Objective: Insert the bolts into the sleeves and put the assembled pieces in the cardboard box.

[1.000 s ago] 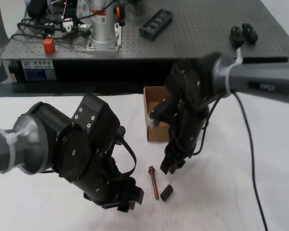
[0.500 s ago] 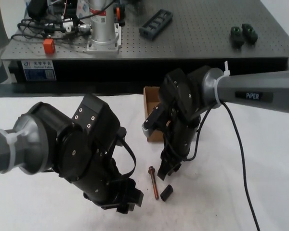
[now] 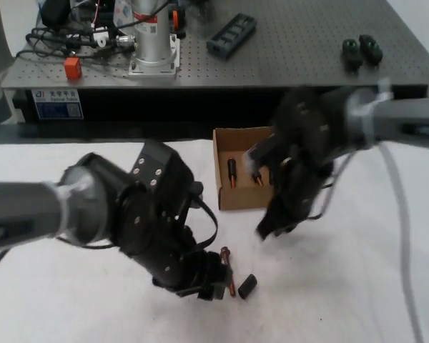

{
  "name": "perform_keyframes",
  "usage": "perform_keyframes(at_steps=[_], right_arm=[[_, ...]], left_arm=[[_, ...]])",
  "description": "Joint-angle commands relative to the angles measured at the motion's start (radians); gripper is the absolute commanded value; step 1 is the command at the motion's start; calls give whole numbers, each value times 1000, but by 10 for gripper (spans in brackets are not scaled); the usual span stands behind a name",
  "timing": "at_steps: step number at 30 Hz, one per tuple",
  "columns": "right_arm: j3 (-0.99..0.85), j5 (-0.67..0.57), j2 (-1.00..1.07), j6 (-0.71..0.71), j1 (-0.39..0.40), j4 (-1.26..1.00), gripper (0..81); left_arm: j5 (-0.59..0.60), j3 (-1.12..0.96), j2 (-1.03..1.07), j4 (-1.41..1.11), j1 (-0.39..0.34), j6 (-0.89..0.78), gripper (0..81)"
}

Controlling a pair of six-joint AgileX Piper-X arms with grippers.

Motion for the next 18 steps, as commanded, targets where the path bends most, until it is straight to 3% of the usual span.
perform_keyframes(at_steps=[1,5,14,18], right_arm=[[164,-25,-186,92,-74,-65,30],[316,-25,-337,129,-118,-65,30],[492,-23,-595,203,-132,-84,30],[492,-23,-650,219,-132,-75,30]], left_arm=[[4,-124,104,0,-12,-50,482],[4,-234,198,10,-32,-51,417],[-48,-445,373,212,-38,-51,404],[-51,-472,399,247,-38,-51,291]])
